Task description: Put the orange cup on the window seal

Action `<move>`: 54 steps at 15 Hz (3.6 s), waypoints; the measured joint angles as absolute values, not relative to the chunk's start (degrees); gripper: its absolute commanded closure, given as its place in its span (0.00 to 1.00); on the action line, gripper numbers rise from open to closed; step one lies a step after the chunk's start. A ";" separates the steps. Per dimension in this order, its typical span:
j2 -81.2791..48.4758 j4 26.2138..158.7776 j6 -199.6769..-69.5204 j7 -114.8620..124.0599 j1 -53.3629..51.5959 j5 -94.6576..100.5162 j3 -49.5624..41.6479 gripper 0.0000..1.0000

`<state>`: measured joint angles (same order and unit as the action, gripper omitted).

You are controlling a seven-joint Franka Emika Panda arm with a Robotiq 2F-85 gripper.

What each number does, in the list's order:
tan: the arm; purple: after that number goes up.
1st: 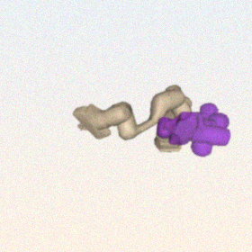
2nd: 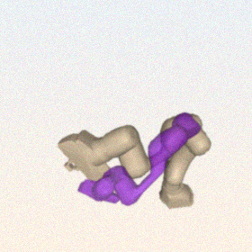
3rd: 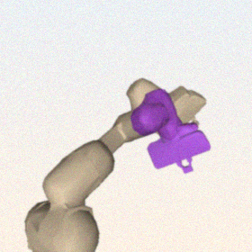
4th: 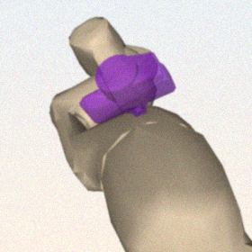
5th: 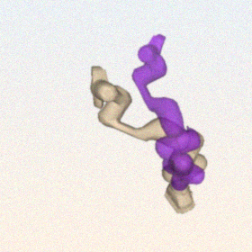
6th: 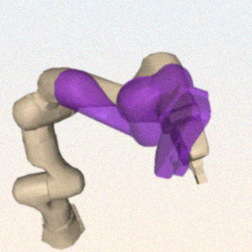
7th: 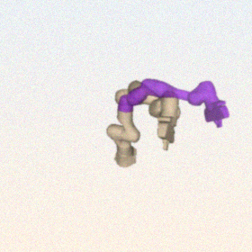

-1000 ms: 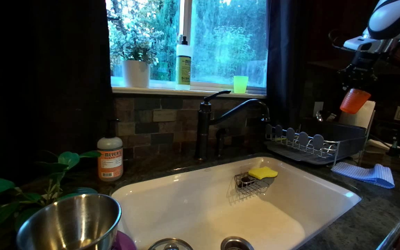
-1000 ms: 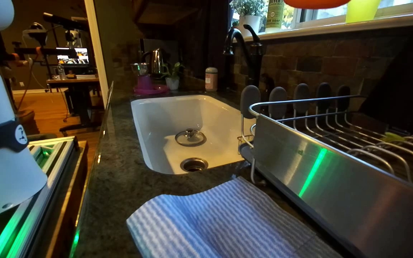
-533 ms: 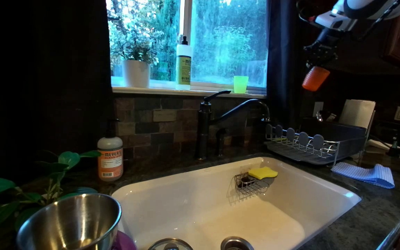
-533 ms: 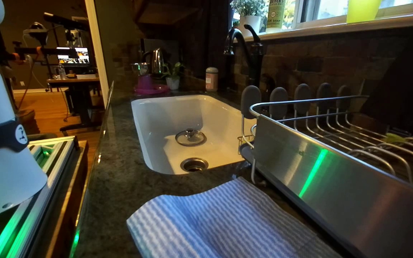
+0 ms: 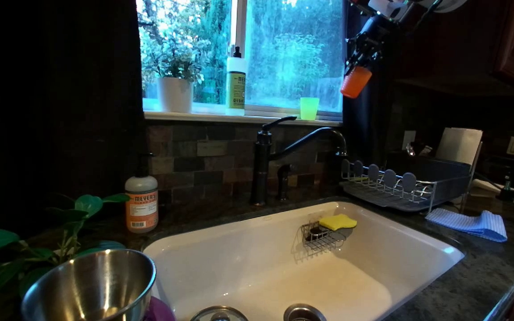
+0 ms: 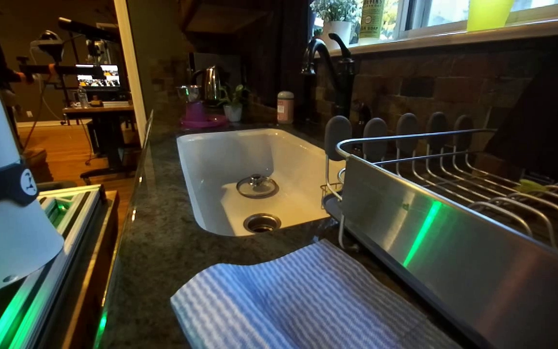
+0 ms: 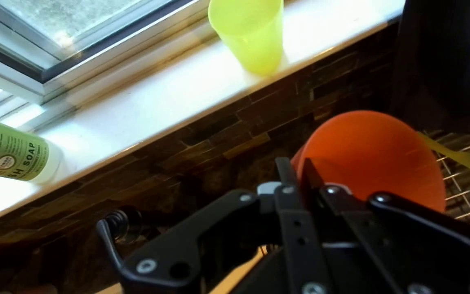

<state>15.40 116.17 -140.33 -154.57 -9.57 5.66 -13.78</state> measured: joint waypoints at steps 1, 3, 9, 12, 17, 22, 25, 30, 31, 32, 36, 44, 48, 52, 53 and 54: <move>15.24 115.98 -140.34 -155.16 -9.97 5.48 -14.50 0.98; 15.24 115.92 -140.34 -155.05 -9.61 5.47 -14.32 0.98; 9.92 111.07 -140.31 -155.48 -13.89 6.95 -13.40 0.98; 3.77 105.12 -139.88 -155.43 -15.44 10.98 -13.48 0.98; -4.71 98.36 -139.73 -155.46 -10.55 12.53 -6.87 0.98; -10.74 93.20 -139.74 -155.46 -4.14 16.61 2.73 0.98; -13.33 90.96 -139.74 -155.46 5.70 22.09 14.72 0.98; -19.37 87.33 -139.48 -155.46 24.40 32.08 36.02 0.98; -20.99 86.66 -139.38 -155.46 27.99 34.19 40.10 0.98; -22.78 85.94 -139.23 -155.46 31.59 36.44 44.26 0.98; -30.32 83.39 -135.15 -155.46 44.05 46.41 60.19 0.98; -43.97 80.99 -122.23 -155.46 53.38 59.67 81.53 0.98; -49.13 80.62 -118.00 -155.46 53.58 63.28 87.11 0.93; -50.26 80.16 -117.85 -155.46 53.56 63.58 87.80 0.98; -50.34 80.13 -117.84 -155.46 53.55 63.59 87.85 0.98; -49.58 80.12 -118.67 -155.38 53.38 62.12 86.70 0.98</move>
<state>-49.58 80.12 -118.67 -155.38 53.38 62.12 86.70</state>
